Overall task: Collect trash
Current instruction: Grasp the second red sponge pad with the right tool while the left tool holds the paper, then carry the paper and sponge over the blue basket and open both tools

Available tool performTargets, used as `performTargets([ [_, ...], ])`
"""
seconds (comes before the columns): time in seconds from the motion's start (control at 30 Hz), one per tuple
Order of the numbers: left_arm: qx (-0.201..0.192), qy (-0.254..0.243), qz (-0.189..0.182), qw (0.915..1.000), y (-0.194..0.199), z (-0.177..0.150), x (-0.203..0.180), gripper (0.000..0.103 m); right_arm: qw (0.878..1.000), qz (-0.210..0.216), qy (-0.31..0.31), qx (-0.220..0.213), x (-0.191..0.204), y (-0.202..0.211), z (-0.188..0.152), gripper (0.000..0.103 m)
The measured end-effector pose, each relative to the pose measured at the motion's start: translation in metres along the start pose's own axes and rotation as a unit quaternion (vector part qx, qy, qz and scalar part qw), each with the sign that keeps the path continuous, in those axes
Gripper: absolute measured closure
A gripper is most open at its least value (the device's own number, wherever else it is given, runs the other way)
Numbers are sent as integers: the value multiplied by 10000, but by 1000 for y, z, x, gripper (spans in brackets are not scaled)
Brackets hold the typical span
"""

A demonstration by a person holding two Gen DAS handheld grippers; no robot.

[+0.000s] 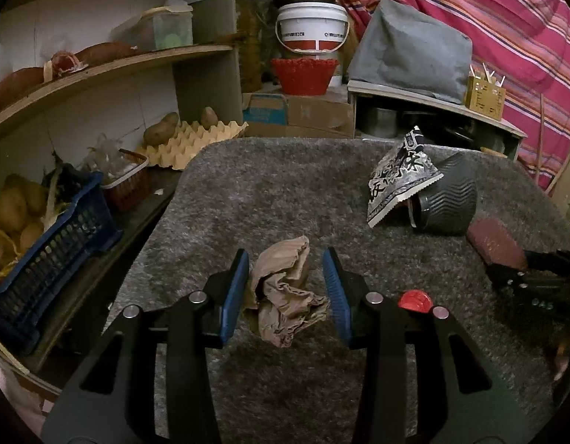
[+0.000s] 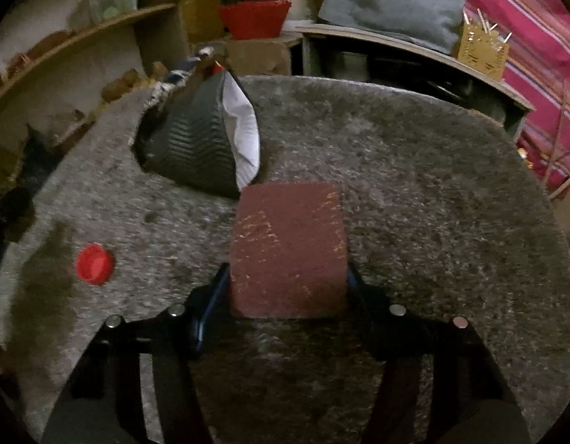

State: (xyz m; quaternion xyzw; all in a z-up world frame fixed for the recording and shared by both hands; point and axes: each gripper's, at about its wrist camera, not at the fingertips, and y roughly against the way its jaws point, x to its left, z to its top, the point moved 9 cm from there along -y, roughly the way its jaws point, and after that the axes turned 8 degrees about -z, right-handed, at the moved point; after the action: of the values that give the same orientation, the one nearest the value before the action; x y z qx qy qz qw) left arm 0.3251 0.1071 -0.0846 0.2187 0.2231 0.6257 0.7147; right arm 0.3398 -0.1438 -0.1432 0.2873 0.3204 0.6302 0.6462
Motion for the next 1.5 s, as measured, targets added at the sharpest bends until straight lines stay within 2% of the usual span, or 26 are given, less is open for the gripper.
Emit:
performTargets([
  [0.03,0,15,-1,10000,0,0,-1,62,9998,170,-47,-14,-1,3,0,44],
  [0.1,-5,48,-62,10000,1,0,-4,62,9997,228,-110,-62,-8,9,-1,44],
  [0.33,-94,-146,-204,9996,7,4,-45,62,9992,10,-301,-245,-63,38,-5,44],
  [0.53,-166,-390,-468,9980,11,8,-104,62,9979,-208,-511,-344,-112,60,-14,44],
  [0.77,-305,-667,-999,9923,21,12,-189,62,9944,-618,-693,-509,-180,94,-29,44],
  [1.0,-421,-1217,-1537,9797,35,8,-293,62,9837,-1246,-1161,-578,-280,129,-61,44],
  [1.13,-429,-1331,-1921,9714,42,4,-350,62,9719,-1686,-1548,-554,-344,149,-92,44],
  [1.33,-457,-1694,-2434,9539,59,-11,-443,62,9566,-2020,-2034,-517,-420,176,-140,44],
  [1.5,-355,-1896,-2835,9394,67,-28,-517,62,9452,-2111,-2442,-482,-465,186,-172,44],
])
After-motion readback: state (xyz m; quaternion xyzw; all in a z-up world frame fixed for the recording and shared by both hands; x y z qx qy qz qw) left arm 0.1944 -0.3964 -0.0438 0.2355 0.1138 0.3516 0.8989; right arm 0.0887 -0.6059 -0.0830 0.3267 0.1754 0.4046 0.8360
